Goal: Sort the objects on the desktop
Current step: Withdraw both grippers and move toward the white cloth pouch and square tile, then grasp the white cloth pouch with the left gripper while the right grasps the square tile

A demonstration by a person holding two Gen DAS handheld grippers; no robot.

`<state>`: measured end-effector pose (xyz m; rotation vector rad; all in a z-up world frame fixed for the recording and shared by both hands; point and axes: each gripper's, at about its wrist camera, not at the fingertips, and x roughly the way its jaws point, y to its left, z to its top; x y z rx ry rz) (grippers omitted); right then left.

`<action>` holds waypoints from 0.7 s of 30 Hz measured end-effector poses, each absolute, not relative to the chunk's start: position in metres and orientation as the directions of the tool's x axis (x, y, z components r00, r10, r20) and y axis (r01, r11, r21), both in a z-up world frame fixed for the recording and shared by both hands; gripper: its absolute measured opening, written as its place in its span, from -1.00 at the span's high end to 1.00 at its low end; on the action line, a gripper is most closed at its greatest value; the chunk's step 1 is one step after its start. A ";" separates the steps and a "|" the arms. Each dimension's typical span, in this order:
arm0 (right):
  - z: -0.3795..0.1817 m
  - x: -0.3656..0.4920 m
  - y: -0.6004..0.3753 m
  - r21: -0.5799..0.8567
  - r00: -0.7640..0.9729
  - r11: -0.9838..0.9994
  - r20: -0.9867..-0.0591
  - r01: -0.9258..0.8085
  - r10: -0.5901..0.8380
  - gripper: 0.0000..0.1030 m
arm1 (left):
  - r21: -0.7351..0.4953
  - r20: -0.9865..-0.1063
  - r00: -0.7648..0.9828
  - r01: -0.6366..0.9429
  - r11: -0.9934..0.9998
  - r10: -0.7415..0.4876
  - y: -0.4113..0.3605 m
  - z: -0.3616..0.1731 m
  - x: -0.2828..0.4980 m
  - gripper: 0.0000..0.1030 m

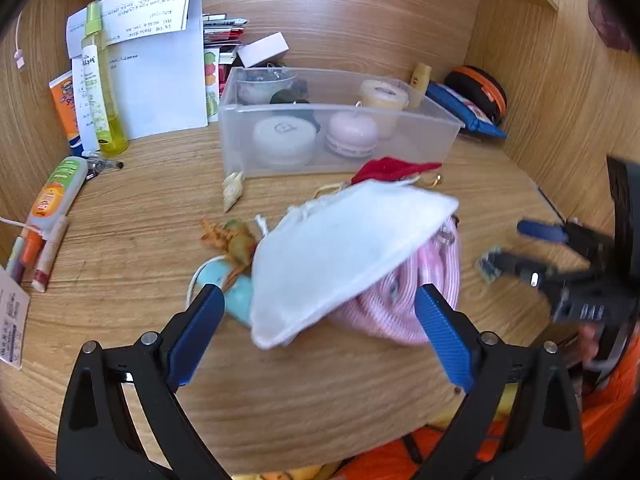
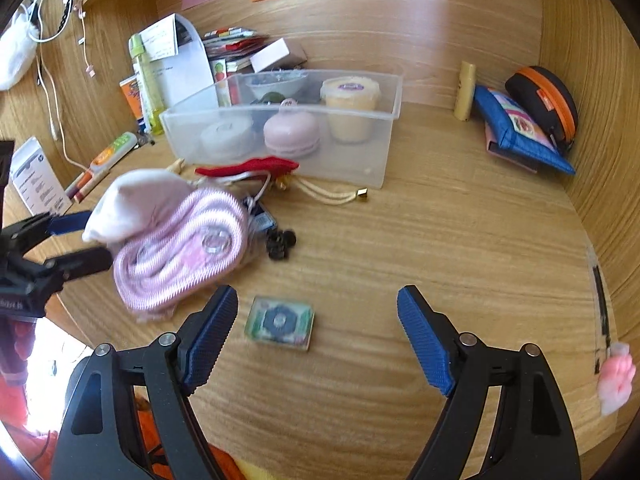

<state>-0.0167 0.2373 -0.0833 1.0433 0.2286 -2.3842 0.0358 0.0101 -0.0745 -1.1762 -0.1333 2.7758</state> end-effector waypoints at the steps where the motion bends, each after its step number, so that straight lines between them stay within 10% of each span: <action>1: -0.085 -0.016 0.238 0.055 -0.561 -0.847 -0.726 0.528 -0.397 -0.55 | -0.134 -0.704 -0.694 -0.080 -0.988 0.152 0.011 -0.073 0.034 -0.88; 12: -0.095 -0.011 0.242 0.078 -0.559 -0.842 -0.715 0.534 -0.420 -0.54 | -0.037 -0.666 -0.741 -0.085 -0.996 0.088 0.027 -0.068 0.019 -0.80; 14: -0.097 -0.009 0.240 0.069 -0.561 -0.836 -0.711 0.544 -0.424 -0.51 | -0.033 -0.679 -0.729 -0.089 -0.995 0.088 0.027 -0.072 0.016 -0.44; 21: -0.102 -0.006 0.224 0.008 -0.565 -0.815 -0.718 0.579 -0.407 -0.04 | -0.068 -0.688 -0.717 -0.095 -0.993 0.116 0.021 -0.079 0.009 -0.12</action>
